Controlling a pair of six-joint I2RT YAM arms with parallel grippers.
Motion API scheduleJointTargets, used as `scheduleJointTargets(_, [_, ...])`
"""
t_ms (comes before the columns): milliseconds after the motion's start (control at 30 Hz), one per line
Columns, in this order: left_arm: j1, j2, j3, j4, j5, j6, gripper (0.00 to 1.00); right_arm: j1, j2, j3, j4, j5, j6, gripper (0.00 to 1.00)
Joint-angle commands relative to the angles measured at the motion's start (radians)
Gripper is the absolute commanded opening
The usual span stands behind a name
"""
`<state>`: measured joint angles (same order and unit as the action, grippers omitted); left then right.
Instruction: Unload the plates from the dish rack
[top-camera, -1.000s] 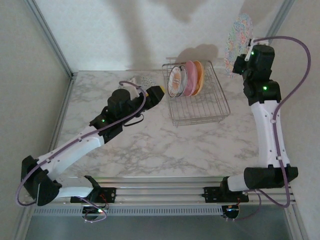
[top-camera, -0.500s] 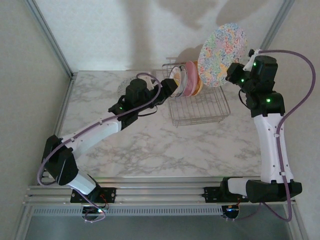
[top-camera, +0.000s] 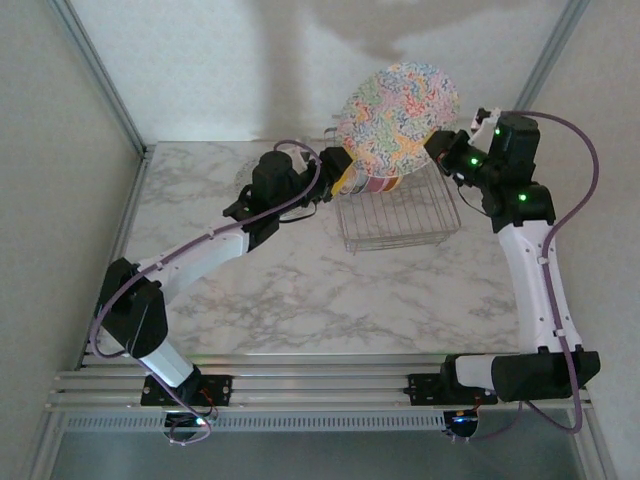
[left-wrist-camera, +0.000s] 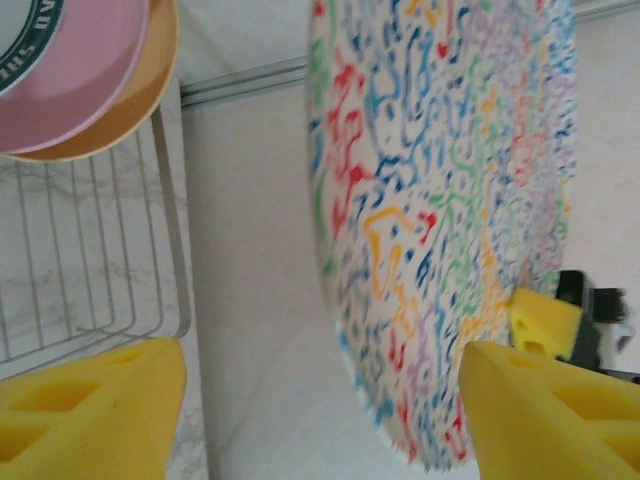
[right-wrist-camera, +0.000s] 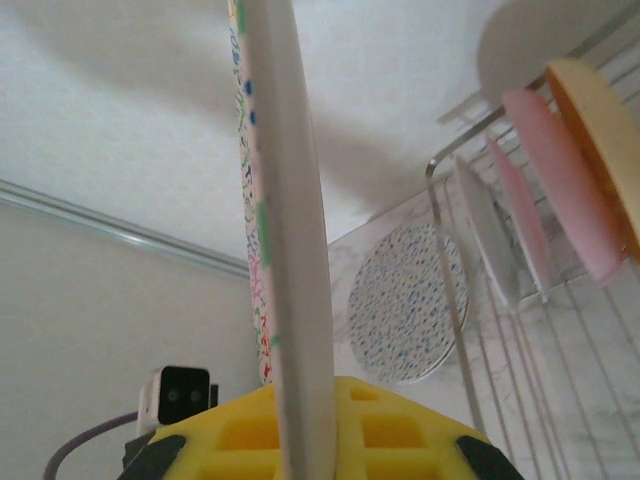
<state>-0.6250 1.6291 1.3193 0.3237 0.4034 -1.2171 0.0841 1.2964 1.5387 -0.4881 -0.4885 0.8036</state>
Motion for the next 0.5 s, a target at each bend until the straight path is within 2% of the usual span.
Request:
scheduleJointTargets(0, [0.012, 0.019, 0.032, 0.092, 0.029, -0.043, 0.71, 0.015, -0.001, -0.007, 0.106, -0.091, 0.053, 0.00])
scheduleJointTargets(100, [0.011, 0.032, 0.035, 0.106, 0.033, -0.054, 0.67, 0.020, -0.003, -0.027, 0.118, -0.099, 0.072, 0.00])
scheduleJointTargets(267, [0.013, 0.035, 0.028, 0.121, 0.031, -0.062, 0.45, 0.029, 0.000, -0.053, 0.144, -0.117, 0.102, 0.00])
scheduleJointTargets(467, [0.021, 0.028, 0.016, 0.121, 0.023, -0.077, 0.04, 0.041, 0.003, -0.083, 0.159, -0.124, 0.105, 0.00])
